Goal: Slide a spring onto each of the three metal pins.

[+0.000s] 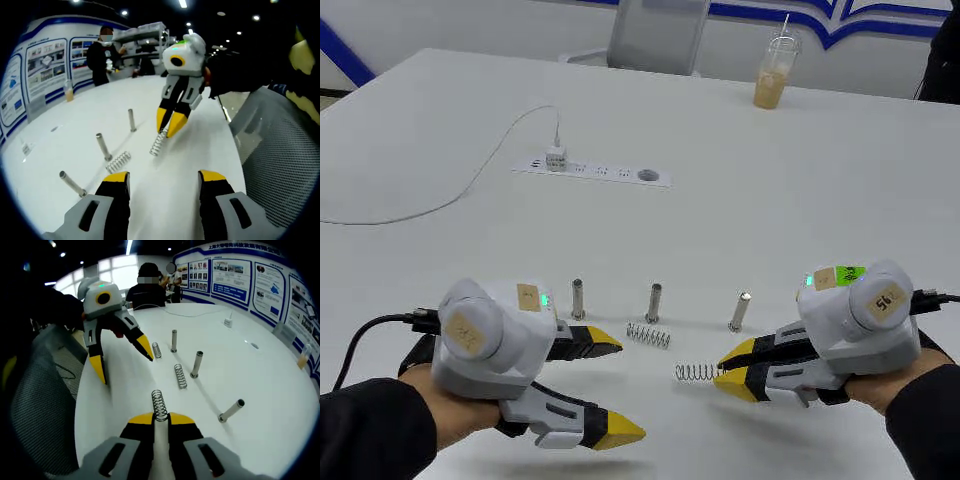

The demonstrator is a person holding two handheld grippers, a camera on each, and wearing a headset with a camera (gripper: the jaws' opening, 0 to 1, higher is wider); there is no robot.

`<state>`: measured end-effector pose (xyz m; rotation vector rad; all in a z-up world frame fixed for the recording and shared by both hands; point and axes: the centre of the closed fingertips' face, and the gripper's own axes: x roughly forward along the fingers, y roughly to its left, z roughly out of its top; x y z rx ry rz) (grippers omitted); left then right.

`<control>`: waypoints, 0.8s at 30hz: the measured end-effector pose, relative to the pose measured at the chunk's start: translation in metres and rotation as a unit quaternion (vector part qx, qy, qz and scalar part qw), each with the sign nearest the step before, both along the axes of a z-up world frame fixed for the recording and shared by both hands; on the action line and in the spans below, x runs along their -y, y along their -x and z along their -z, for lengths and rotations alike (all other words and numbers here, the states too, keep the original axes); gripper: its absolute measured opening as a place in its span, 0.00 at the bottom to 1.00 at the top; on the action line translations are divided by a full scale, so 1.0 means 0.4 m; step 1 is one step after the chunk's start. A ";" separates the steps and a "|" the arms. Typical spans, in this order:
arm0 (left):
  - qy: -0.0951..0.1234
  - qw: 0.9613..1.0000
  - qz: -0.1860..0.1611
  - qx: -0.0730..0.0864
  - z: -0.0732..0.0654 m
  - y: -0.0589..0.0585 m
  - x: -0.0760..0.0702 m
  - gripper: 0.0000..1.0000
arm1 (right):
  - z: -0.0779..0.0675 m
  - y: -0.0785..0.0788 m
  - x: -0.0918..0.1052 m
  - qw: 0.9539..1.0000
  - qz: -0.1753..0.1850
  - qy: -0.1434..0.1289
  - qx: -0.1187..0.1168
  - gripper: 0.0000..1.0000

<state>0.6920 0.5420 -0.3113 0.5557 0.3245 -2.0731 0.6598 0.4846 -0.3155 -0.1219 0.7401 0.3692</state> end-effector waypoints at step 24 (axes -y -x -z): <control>0.020 0.997 0.044 0.053 0.016 0.035 0.040 0.28 | -0.025 -0.031 -0.083 0.999 -0.040 0.006 -0.015 0.11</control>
